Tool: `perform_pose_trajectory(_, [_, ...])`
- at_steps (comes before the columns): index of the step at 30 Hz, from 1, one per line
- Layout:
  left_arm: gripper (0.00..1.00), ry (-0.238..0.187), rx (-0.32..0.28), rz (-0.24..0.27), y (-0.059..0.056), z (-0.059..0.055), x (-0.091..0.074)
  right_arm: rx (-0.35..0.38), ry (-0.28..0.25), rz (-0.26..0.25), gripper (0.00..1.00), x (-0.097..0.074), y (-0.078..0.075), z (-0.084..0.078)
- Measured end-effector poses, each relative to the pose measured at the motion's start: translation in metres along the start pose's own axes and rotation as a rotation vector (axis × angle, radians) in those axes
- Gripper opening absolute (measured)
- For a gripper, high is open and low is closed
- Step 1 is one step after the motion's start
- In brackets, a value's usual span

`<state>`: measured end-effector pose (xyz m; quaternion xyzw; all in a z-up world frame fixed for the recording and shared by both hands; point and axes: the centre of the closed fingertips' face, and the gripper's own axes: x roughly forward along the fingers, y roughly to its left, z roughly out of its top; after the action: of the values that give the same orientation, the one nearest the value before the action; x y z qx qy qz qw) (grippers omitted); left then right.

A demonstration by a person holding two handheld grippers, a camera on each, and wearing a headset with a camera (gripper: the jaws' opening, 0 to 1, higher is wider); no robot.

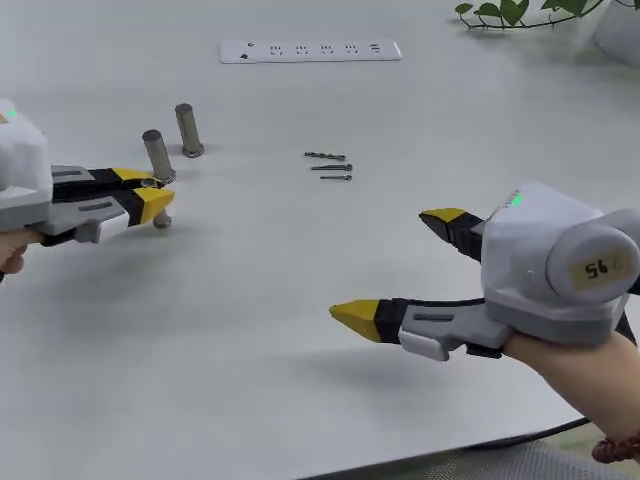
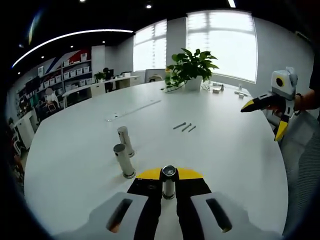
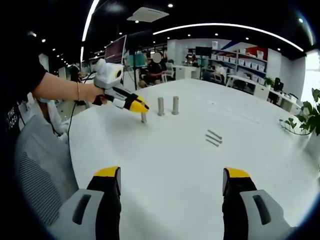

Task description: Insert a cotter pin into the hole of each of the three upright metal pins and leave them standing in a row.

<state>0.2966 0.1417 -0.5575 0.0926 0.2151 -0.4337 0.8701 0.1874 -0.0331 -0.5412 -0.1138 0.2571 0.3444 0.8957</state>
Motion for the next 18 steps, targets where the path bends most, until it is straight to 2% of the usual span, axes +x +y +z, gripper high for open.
perform_pose_trajectory(2, [0.06,-0.005,0.003,-0.017,-0.005,0.002,0.003,0.001,-0.002,0.002,0.81,0.0,0.001,0.0])
perform_pose_trajectory(9, [0.06,-0.022,0.049,-0.105,-0.036,0.012,0.02,0.007,-0.006,0.004,0.81,-0.001,0.001,-0.001])
perform_pose_trajectory(18, [0.06,-0.019,0.09,-0.189,-0.073,0.015,0.036,0.016,-0.013,0.006,0.8,-0.001,0.001,-0.001])
